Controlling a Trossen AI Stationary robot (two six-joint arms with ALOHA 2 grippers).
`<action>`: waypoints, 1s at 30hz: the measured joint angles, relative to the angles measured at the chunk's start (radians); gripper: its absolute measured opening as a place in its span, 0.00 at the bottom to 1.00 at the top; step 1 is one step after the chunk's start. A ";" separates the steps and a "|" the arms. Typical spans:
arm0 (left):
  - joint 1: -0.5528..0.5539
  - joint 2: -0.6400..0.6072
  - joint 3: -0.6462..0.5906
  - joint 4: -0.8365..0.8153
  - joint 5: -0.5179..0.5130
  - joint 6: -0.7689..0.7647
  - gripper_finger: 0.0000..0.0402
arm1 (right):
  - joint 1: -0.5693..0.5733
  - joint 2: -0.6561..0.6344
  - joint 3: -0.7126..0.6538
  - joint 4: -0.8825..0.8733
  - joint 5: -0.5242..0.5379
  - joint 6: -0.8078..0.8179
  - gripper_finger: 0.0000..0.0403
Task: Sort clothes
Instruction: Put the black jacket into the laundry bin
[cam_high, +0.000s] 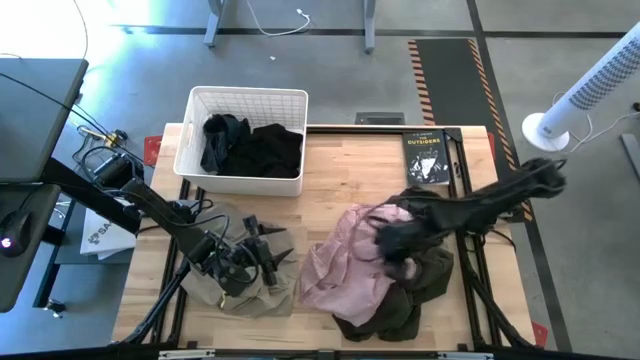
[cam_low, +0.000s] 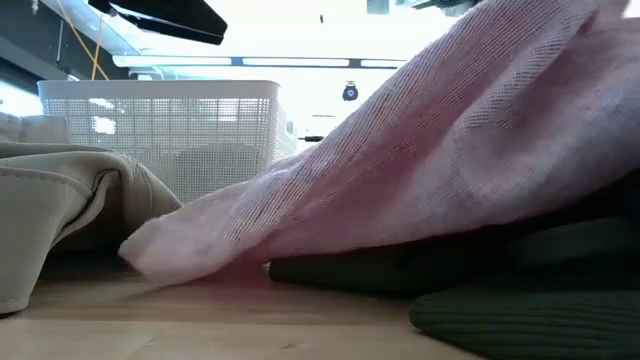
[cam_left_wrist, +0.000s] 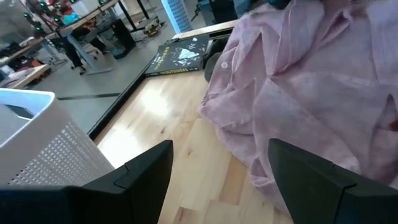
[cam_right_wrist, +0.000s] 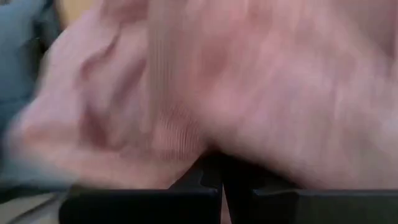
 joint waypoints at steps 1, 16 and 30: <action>0.001 0.000 0.000 0.000 -0.008 0.006 0.65 | -0.024 0.050 0.032 0.024 0.063 -0.052 0.00; 0.001 0.000 0.001 -0.038 -0.027 0.000 0.65 | 0.034 0.266 0.728 -0.396 0.359 -0.219 0.00; 0.000 0.000 0.001 -0.037 -0.015 -0.027 0.65 | 0.206 0.266 0.596 -0.724 0.079 0.378 0.50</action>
